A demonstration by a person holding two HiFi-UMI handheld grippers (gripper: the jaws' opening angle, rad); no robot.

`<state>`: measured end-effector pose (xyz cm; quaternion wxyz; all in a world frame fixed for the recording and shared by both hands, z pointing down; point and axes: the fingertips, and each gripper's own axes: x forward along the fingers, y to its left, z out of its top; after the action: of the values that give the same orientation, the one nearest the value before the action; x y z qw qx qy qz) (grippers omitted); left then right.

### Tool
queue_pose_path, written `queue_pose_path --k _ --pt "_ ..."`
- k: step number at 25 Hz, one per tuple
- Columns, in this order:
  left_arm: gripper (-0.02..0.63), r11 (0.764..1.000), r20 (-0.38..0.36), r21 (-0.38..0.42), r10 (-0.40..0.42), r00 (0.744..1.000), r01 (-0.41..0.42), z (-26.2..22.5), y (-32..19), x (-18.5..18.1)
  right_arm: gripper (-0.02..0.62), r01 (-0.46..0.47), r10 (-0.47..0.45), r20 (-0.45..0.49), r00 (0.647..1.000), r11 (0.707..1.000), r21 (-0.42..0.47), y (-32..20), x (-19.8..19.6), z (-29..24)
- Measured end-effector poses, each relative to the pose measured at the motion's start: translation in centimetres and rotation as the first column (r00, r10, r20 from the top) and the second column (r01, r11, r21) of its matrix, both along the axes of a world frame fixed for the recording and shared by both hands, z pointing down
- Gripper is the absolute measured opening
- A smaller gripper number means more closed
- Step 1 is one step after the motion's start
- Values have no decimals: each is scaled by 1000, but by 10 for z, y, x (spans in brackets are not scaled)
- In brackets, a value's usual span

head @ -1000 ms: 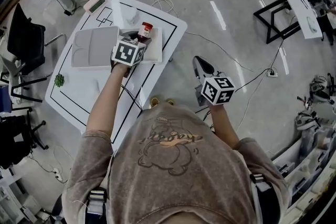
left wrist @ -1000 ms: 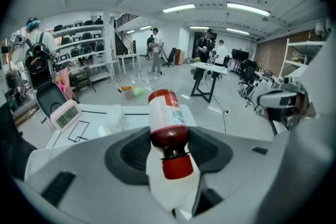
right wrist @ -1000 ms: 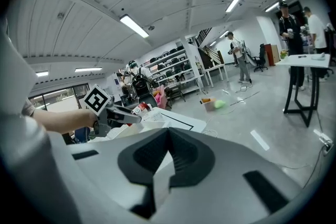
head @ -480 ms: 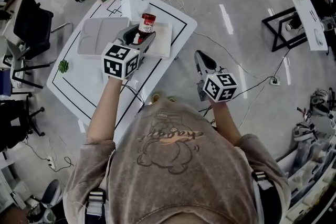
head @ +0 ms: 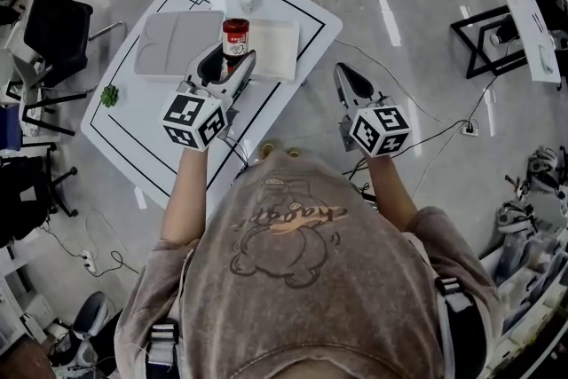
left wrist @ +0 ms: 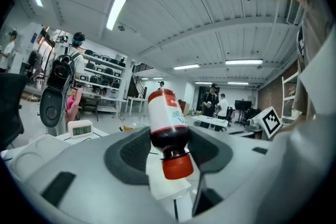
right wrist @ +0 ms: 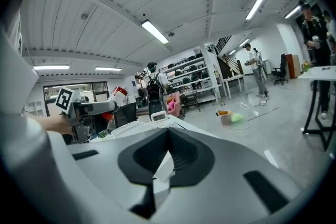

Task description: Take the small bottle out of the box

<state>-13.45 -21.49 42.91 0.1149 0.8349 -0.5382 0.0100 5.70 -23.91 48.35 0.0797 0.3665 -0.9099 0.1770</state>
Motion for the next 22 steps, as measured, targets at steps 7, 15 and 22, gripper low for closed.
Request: queue_pose_path --k 7,15,22 --pt "222 999 -23 33 -9 1000 9 12 15 0 -3 26 -25 -11 1000 999 34 4 -9 -3" --pt "223 999 -41 -25 -34 999 33 42 24 -8 -3 25 -25 -2 1000 999 35 7 -16 -2" --pt "224 996 -53 -66 -56 997 53 58 29 -19 -4 36 -36 -8 999 999 37 10 -22 2"
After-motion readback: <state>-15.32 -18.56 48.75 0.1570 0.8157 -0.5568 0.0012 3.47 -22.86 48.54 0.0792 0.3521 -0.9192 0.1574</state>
